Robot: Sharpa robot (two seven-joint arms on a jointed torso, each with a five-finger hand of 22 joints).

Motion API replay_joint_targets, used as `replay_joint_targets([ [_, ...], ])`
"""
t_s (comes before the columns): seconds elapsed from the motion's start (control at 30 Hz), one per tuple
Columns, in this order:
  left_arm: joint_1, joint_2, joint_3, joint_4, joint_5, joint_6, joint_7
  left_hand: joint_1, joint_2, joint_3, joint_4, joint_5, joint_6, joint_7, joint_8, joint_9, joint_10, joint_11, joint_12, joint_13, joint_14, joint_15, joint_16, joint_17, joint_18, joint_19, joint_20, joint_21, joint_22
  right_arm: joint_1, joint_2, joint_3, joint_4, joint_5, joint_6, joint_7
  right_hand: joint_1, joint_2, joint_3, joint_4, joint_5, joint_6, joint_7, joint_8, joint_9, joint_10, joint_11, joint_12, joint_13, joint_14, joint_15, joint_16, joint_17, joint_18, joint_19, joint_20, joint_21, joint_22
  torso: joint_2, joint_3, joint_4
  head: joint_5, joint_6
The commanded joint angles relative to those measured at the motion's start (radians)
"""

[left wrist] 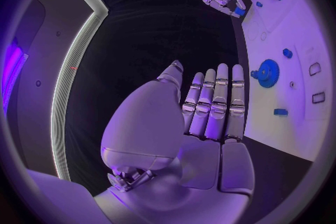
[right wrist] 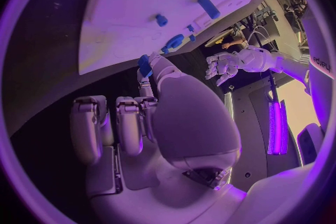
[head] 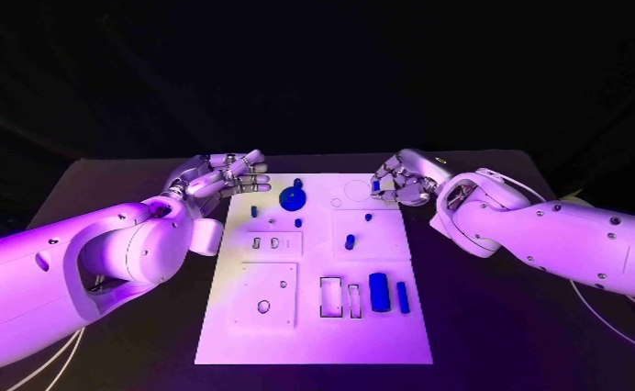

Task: Assemble the parts on the task board

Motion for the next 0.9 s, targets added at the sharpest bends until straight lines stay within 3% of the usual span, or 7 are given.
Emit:
replay_joint_targets([
  [0.03,0.000,0.004,0.001,-0.001,0.001,0.018,0.002,0.005,0.002,-0.001,-0.008,0.002,-0.007,0.003,-0.006,-0.001,-0.006,0.002,-0.006,-0.001,-0.005,0.000,-0.005,0.001,0.001,-0.007,0.001,0.004,0.001,0.010,0.008,0.000,0.053,-0.068,0.006,-0.098,-0.001,0.008,0.006,0.000,-0.005,0.003,-0.006,0.008,0.029,0.051,-0.004,-0.002,0.202,0.104,-0.006,0.004,0.263,-0.007,0.063,-0.006,0.005,0.222,-0.004,-0.0039,0.0031,0.003,-0.004],
  [0.17,0.000,0.008,0.001,-0.004,0.001,0.018,0.002,0.005,0.002,-0.001,-0.008,0.002,-0.007,0.004,-0.007,-0.001,-0.007,0.002,-0.006,-0.001,-0.005,0.000,-0.006,0.002,0.001,-0.007,0.002,0.004,0.001,0.018,0.049,0.000,0.109,-0.107,0.015,-0.143,-0.001,0.008,0.007,0.000,-0.005,0.002,-0.007,0.008,0.029,0.052,-0.004,-0.001,0.203,0.104,-0.006,0.004,0.263,-0.007,0.065,-0.006,0.008,0.224,-0.006,-0.0073,0.0080,0.014,-0.007],
  [0.3,0.000,0.013,0.001,-0.007,0.001,0.017,0.002,0.005,0.002,-0.001,-0.008,0.002,-0.007,0.004,-0.007,-0.001,-0.007,0.002,-0.006,-0.001,-0.005,0.000,-0.006,0.002,0.001,-0.007,0.002,0.004,0.001,0.020,0.109,-0.002,0.124,-0.138,0.028,-0.171,-0.003,0.007,0.007,0.000,-0.006,0.002,-0.006,0.008,0.029,0.053,-0.003,0.000,0.204,0.104,-0.006,0.004,0.263,-0.008,0.066,-0.006,0.010,0.226,-0.009,-0.0088,0.0109,0.024,-0.012],
  [0.47,0.001,0.017,0.001,-0.008,0.001,0.017,0.003,0.005,0.002,-0.001,-0.008,0.002,-0.007,0.004,-0.007,-0.001,-0.007,0.002,-0.006,-0.001,-0.005,0.000,-0.006,0.002,0.001,-0.007,0.002,0.004,0.001,0.015,0.191,-0.010,0.102,-0.181,0.046,-0.194,-0.009,0.002,0.006,0.000,-0.002,0.001,-0.006,0.009,0.031,0.055,-0.003,0.002,0.206,0.104,-0.006,0.004,0.263,-0.009,0.068,-0.006,0.012,0.228,-0.007,-0.0104,0.0094,0.043,-0.010],
  [0.7,0.001,0.017,0.001,-0.006,0.001,0.016,0.005,0.005,0.002,-0.001,-0.008,0.002,-0.007,0.004,-0.007,-0.001,-0.007,0.002,-0.006,-0.001,-0.005,0.000,-0.006,0.002,0.001,-0.007,0.002,0.004,0.001,-0.005,0.268,-0.020,0.061,-0.226,0.061,-0.218,-0.016,-0.001,0.006,0.001,0.001,-0.001,-0.005,0.009,0.032,0.055,-0.003,0.003,0.207,0.104,-0.005,0.004,0.263,-0.008,0.067,-0.006,0.011,0.227,-0.005,-0.0072,0.0086,0.060,-0.018],
  [0.9,0.001,0.017,0.001,-0.005,0.001,0.014,0.007,0.005,0.002,-0.001,-0.008,0.002,-0.007,0.004,-0.007,-0.001,-0.007,0.002,-0.006,-0.001,-0.005,0.000,-0.006,0.002,0.001,-0.007,0.002,0.004,0.001,-0.026,0.304,-0.025,0.037,-0.254,0.075,-0.229,-0.020,-0.003,0.006,0.002,0.002,-0.003,-0.005,0.009,0.033,0.056,-0.002,0.003,0.207,0.104,-0.005,0.004,0.263,-0.009,0.068,-0.006,0.011,0.228,-0.006,-0.0084,0.0095,0.058,-0.025],
])
